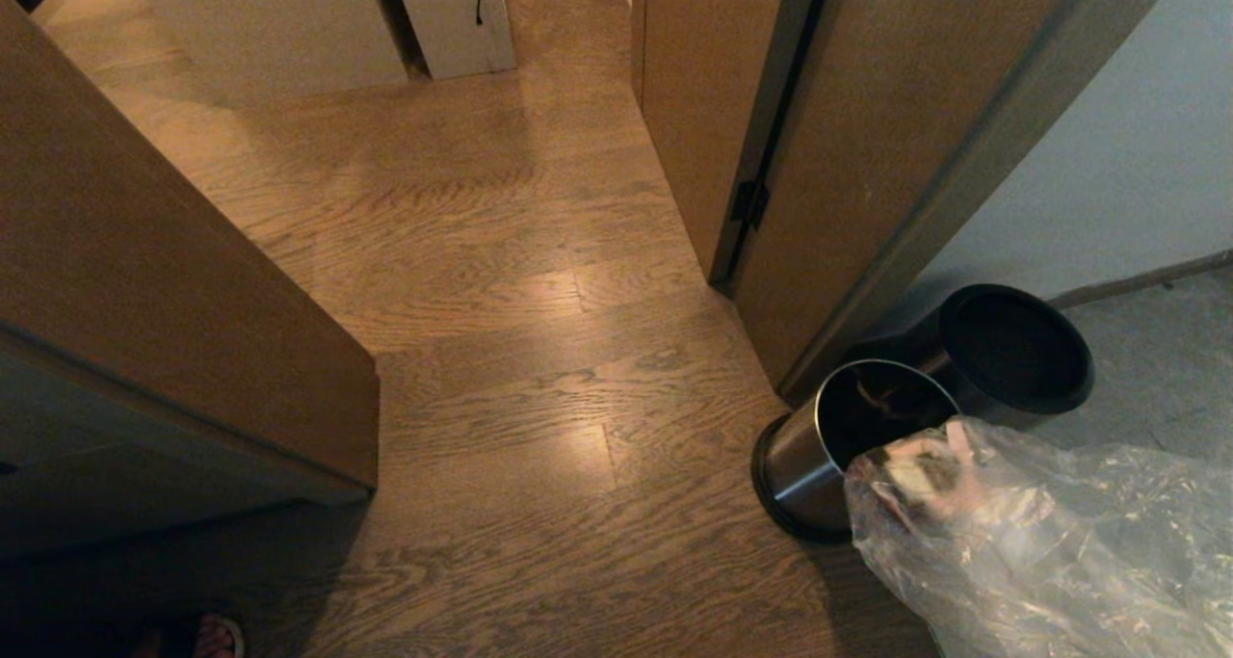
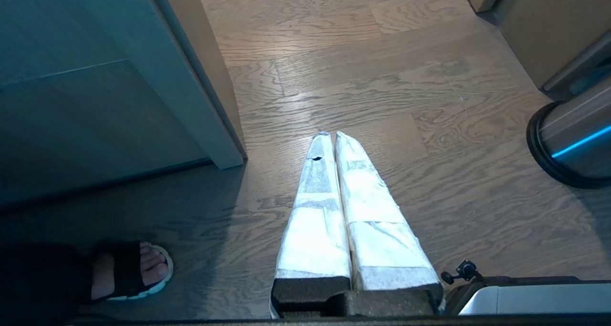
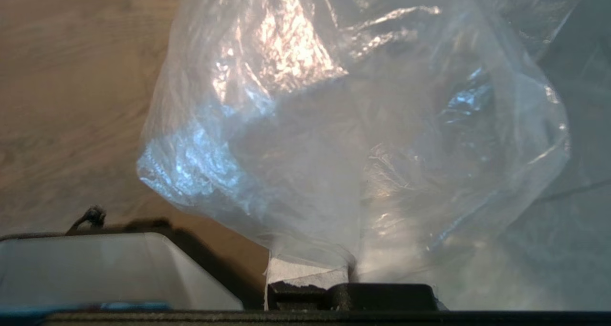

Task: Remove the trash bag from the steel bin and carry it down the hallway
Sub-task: Put the trash bag at the door

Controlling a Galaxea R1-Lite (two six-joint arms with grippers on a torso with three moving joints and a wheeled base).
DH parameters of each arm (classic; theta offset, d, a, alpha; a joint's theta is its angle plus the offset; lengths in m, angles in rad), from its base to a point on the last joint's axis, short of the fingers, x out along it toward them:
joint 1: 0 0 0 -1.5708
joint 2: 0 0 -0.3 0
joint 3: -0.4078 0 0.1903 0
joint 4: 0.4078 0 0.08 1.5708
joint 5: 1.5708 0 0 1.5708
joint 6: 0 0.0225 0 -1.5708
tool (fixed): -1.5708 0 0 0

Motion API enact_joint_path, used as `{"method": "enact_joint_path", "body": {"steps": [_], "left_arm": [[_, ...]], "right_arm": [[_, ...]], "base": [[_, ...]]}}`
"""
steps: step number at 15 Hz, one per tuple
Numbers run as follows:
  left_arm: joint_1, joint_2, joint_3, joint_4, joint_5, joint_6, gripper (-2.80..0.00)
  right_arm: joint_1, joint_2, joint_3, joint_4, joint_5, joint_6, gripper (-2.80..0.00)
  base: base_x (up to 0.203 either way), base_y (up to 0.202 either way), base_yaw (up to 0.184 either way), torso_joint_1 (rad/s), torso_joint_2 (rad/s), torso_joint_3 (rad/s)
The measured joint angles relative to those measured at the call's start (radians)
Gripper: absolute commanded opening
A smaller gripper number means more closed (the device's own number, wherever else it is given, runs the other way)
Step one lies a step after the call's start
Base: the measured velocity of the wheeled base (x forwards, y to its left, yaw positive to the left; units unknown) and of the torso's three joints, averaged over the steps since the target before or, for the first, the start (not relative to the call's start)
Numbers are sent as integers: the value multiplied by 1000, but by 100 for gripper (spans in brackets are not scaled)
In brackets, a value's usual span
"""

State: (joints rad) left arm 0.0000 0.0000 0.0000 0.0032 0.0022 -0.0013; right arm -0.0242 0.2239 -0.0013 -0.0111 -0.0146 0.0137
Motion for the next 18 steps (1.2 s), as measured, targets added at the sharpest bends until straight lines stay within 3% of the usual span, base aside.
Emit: {"method": "enact_joint_path", "body": {"steps": [6, 18], "left_arm": [[0, 0, 0, 0, 0, 0, -280], [0, 0, 0, 1, 1, 23, -280]], "right_arm": [[16, -196, 1, 7, 4, -14, -280], [18, -227, 1, 5, 4, -15, -280]], "base": [[0, 0, 0, 0, 0, 0], [0, 0, 0, 0, 0, 0]]}}
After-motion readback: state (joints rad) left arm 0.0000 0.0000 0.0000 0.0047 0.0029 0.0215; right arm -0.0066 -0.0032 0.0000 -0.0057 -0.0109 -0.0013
